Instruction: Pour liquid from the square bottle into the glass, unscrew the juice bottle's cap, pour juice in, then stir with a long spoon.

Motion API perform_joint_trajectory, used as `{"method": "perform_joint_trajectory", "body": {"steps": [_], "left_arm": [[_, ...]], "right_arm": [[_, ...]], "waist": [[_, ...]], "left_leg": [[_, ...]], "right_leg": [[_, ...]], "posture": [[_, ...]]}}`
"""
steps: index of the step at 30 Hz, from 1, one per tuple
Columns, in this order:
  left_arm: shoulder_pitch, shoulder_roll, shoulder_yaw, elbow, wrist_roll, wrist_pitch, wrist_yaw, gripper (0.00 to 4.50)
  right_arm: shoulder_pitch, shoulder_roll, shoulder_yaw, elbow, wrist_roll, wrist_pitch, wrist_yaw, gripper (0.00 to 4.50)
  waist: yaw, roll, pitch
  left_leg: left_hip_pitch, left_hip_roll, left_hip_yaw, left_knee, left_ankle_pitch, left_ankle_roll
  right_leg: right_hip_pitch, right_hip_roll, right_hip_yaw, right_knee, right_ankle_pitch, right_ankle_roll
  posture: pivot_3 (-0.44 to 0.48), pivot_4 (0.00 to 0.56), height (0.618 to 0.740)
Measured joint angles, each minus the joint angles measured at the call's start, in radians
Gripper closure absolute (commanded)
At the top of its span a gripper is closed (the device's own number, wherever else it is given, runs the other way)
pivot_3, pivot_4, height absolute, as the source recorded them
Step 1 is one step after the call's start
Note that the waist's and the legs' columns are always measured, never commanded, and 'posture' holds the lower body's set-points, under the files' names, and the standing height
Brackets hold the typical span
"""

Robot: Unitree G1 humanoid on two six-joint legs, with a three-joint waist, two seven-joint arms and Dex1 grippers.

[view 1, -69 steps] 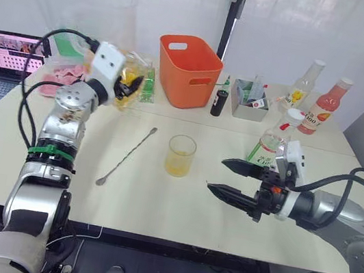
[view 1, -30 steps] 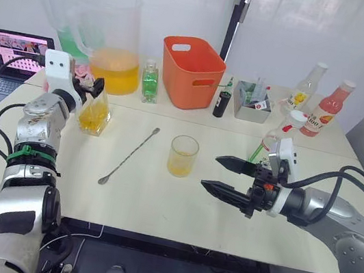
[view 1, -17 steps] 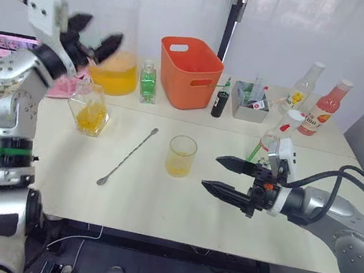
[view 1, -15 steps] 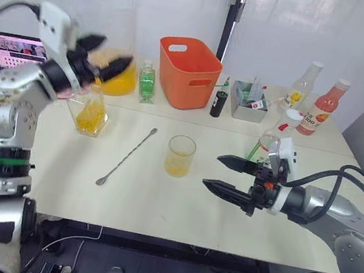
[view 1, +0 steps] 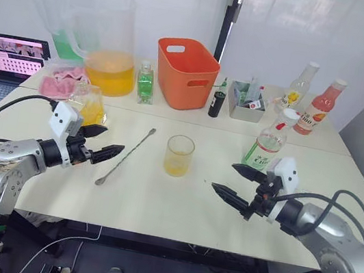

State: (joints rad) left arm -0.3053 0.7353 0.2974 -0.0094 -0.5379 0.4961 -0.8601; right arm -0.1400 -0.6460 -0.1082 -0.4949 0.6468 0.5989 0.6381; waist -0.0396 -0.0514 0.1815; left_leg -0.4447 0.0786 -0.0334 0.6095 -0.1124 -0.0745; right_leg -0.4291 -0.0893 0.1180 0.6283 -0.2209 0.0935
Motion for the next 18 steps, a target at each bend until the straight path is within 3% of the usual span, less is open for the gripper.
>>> {"method": "perform_joint_trajectory", "body": {"steps": [6,18], "left_arm": [[0.014,0.028,0.038,0.170,-0.001,-0.123,-0.160,0.03],[-0.081,0.018,-0.017,0.219,0.002,-0.260,-0.353,0.03]], "right_arm": [[0.106,0.025,-0.077,0.032,-0.033,-0.072,-0.008,0.00],[0.421,0.080,-0.379,0.078,-0.035,-0.237,0.030,0.00]], "waist": [[-0.002,0.000,0.000],[0.004,0.000,0.000]], "left_leg": [[0.000,0.000,0.000,-0.002,-0.003,-0.004],[0.003,0.000,0.001,-0.002,-0.005,-0.008]], "right_leg": [[0.000,-0.001,-0.001,-0.001,0.000,-0.001],[0.004,-0.001,-0.001,-0.003,0.000,-0.001]], "posture": [[0.000,0.150,0.717],[0.000,0.150,0.717]]}}
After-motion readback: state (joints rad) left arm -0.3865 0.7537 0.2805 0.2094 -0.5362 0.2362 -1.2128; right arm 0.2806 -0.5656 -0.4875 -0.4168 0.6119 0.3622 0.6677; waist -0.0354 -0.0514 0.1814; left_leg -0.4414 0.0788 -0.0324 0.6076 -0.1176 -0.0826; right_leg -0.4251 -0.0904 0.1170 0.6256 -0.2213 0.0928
